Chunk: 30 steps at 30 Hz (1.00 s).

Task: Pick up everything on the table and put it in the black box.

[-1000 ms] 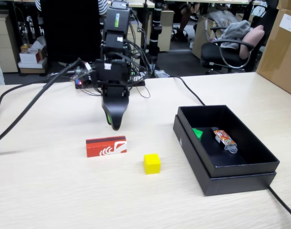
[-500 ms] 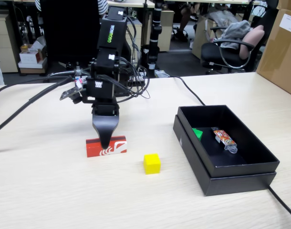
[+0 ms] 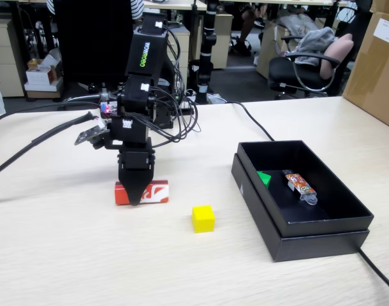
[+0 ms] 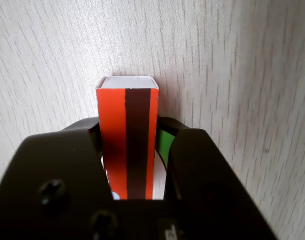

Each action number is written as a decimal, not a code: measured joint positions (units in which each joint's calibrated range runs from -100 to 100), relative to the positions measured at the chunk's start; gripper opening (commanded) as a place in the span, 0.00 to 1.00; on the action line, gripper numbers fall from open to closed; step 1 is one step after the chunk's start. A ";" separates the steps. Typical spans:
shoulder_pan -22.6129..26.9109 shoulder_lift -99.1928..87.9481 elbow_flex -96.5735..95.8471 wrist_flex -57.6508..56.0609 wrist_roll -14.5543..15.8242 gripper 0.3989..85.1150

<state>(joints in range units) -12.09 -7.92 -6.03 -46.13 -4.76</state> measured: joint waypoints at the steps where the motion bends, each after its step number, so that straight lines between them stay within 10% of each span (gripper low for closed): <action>1: -0.05 0.00 0.00 0.00 0.05 0.10; 12: 1.90 -14.31 -0.27 -7.40 0.68 0.08; 30: 26.13 -37.75 10.05 -15.13 8.84 0.08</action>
<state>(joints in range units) 14.04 -45.66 4.02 -61.27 4.08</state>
